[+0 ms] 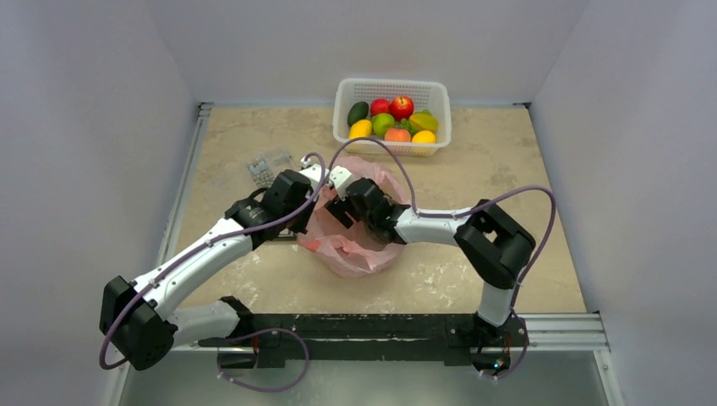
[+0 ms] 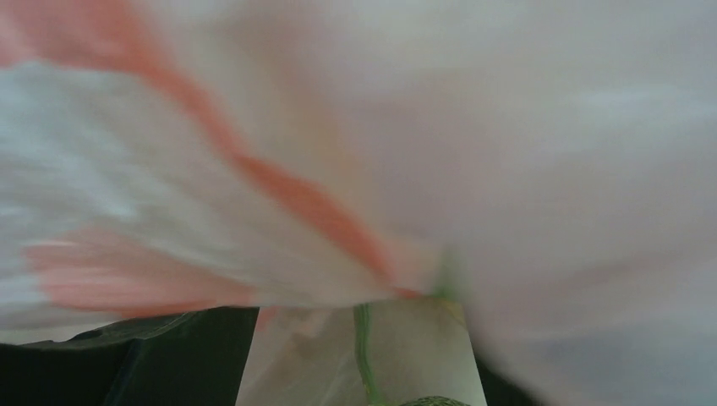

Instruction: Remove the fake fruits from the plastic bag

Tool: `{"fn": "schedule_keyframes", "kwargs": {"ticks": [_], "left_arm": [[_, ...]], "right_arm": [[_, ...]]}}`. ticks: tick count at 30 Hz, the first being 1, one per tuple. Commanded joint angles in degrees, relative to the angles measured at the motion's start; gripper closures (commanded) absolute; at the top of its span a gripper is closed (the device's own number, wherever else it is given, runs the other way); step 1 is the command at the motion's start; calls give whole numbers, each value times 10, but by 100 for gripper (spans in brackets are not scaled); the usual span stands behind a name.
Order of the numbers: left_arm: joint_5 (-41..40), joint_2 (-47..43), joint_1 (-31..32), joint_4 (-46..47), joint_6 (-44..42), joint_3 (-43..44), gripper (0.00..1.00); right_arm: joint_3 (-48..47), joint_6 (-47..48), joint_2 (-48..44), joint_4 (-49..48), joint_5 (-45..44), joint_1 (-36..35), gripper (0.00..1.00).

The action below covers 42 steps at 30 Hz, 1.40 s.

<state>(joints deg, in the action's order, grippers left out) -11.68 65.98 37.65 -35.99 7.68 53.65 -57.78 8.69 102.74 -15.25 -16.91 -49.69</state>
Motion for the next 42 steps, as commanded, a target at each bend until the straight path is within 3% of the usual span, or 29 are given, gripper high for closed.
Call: {"fn": "schedule_keyframes", "kwargs": {"ticks": [1, 8, 13, 21, 28, 34, 42], "left_arm": [[5, 5, 1, -5, -11, 10, 100], [6, 10, 1, -4, -10, 9, 100], [8, 13, 1, -4, -12, 10, 100], [3, 11, 1, -6, -11, 12, 100], [-3, -1, 1, -2, -11, 8, 100], [3, -1, 1, -2, -11, 8, 100], [47, 29, 1, -14, -13, 17, 100]], "right_arm": [[-42, 82, 45, -21, -72, -28, 13], [-66, 82, 101, -23, -70, -30, 13], [-46, 66, 78, -54, -75, -37, 37], [7, 32, -54, -89, -73, -49, 78], [76, -3, -153, -102, -49, -49, 100], [115, -42, -222, -106, -3, -48, 100], [101, -80, -219, -32, 61, -50, 97]]}}
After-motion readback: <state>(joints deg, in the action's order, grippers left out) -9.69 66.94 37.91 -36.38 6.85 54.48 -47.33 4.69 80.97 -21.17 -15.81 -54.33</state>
